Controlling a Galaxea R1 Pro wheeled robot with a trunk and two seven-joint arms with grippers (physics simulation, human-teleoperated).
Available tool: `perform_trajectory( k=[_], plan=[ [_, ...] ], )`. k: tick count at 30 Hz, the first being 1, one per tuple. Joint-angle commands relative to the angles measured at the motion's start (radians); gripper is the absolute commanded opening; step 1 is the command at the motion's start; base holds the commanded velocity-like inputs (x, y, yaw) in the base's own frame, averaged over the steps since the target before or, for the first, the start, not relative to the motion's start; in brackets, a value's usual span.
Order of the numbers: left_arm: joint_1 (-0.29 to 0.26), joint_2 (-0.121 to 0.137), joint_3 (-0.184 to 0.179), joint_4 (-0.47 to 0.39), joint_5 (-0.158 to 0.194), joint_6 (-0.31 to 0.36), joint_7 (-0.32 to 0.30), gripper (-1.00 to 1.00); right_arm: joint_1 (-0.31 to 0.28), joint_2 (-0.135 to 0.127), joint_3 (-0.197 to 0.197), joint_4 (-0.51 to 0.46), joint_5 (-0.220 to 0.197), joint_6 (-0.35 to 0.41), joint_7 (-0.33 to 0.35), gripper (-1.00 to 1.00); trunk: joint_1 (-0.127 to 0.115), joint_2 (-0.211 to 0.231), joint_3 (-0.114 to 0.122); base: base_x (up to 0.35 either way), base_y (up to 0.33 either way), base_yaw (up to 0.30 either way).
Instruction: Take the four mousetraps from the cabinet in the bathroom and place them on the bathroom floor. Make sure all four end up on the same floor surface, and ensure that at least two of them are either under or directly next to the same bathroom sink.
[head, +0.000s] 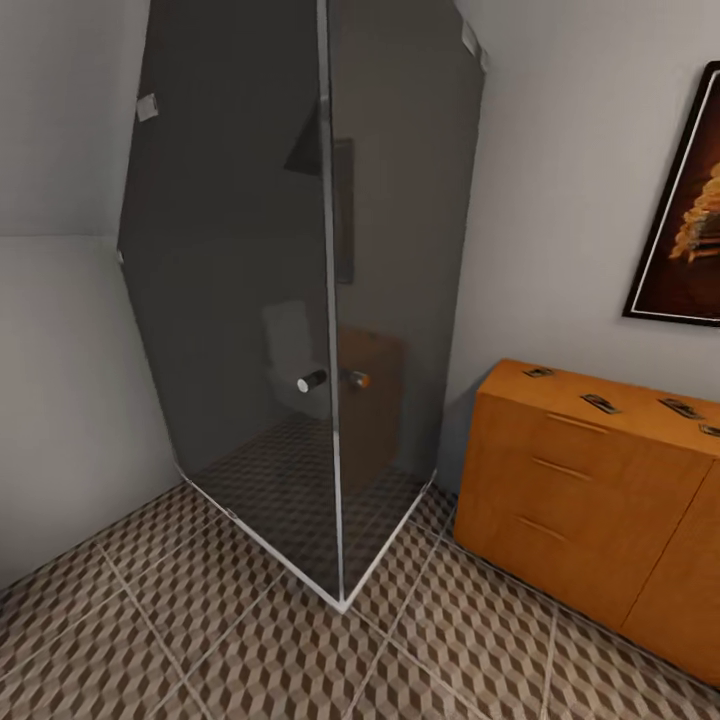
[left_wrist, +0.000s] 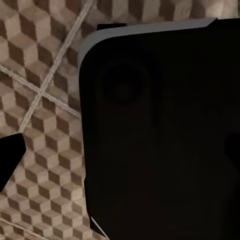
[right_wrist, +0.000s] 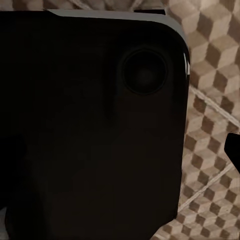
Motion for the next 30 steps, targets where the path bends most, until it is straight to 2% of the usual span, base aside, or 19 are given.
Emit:
perform_trajectory(
  k=[1,11,30],
  plan=[
    [0.000,0.000,-0.002,0.001,-0.001,-0.004,0.000,1.00,0.000,0.000,-0.001,0.000,-0.001,-0.002,0.004,1.00,0.000,0.000,-0.001,0.000,0.000,-0.299],
    [0.000,0.001,-0.063,0.001,-0.001,-0.005,0.003,1.00,0.000,0.000,-0.002,0.000,-0.002,-0.002,0.014,1.00,0.000,0.000,-0.001,0.000,0.000,-0.299],
    [0.000,0.000,-0.089,0.000,-0.002,-0.006,0.004,1.00,0.000,0.001,-0.002,-0.001,-0.002,-0.002,0.016,1.00,0.000,0.000,-0.001,0.000,0.000,-0.299]
  ],
)
